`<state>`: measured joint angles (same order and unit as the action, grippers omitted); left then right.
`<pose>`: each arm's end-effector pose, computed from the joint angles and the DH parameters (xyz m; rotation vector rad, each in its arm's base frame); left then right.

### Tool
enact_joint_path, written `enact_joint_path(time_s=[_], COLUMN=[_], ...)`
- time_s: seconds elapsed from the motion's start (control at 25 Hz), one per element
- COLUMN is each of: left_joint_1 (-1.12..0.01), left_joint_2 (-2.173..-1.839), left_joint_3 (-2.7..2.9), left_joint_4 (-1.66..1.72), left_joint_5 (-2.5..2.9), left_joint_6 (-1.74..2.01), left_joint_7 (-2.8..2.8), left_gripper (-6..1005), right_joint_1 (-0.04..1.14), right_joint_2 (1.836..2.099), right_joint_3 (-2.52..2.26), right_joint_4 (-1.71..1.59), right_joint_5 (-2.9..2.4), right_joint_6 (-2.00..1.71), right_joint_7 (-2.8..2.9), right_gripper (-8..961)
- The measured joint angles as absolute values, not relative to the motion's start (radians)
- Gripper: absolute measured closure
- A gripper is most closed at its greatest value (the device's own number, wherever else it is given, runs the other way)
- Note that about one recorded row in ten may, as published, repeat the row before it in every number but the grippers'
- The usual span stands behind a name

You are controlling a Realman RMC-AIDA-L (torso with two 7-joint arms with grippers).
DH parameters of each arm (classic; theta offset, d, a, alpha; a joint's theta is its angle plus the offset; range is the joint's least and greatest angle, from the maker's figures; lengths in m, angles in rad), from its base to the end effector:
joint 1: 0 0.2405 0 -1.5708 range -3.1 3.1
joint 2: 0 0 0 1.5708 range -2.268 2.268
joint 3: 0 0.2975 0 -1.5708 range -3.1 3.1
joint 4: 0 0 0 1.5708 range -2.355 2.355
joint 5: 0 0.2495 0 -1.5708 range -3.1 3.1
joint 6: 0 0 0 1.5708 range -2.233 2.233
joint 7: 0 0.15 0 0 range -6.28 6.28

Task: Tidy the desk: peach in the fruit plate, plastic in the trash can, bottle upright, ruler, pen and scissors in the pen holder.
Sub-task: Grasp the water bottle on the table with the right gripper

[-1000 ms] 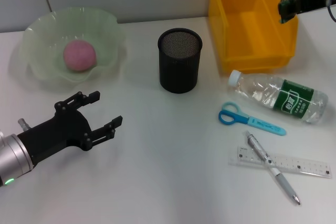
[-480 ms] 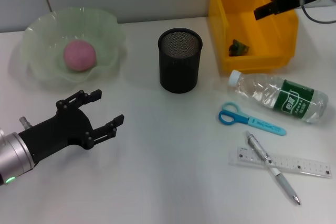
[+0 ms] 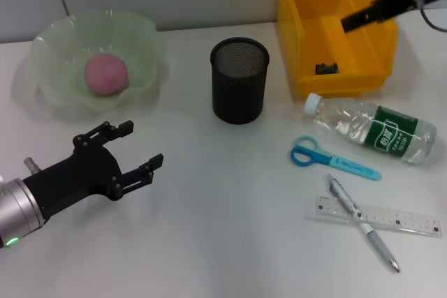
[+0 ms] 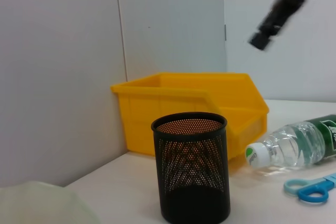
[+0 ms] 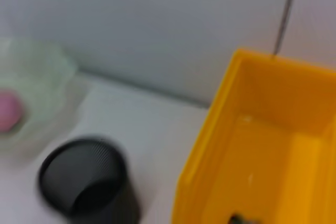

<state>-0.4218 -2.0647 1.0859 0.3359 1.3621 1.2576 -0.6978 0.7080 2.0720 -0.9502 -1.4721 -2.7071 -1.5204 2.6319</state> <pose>-0.3552 0.3523 -0.0856 -2.4607 -0.2859 -0.6680 0.1858 0.4669 0.0990 -2.1932 1.0433 -0.0799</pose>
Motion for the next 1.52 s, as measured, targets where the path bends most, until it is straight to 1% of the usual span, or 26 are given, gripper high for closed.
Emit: enact_joint_path(time_s=[0.24,0.56,0.88,1.2,1.52], left_joint_1=[-0.419,-0.419,-0.426,-0.426,-0.422], left_joint_2=[-2.065,-2.063,-2.06,-2.06,-2.06], left_joint_3=[1.083,1.087,1.089,1.089,1.089], left_joint_4=[0.336,0.337,0.34,0.352,0.362], left_joint_5=[1.361,1.362,1.362,1.371,1.372], left_joint_6=[1.262,1.272,1.275,1.274,1.273], left_joint_7=[-0.699,-0.711,-0.738,-0.757,-0.76], left_gripper=[209,209,210,210,210], right_joint_1=[0.693,0.639,0.593,0.591,0.601], right_joint_2=[2.074,2.075,2.079,2.081,2.081], right_joint_3=[-0.949,-0.981,-1.126,-1.236,-1.248], right_joint_4=[-1.504,-1.509,-1.471,-1.434,-1.382], right_joint_5=[-2.671,-2.691,-2.815,-2.886,-2.917], right_joint_6=[-1.715,-1.778,-1.662,-1.585,-1.525], right_joint_7=[2.51,2.374,2.34,2.383,2.403], right_gripper=[110,110,110,110,109])
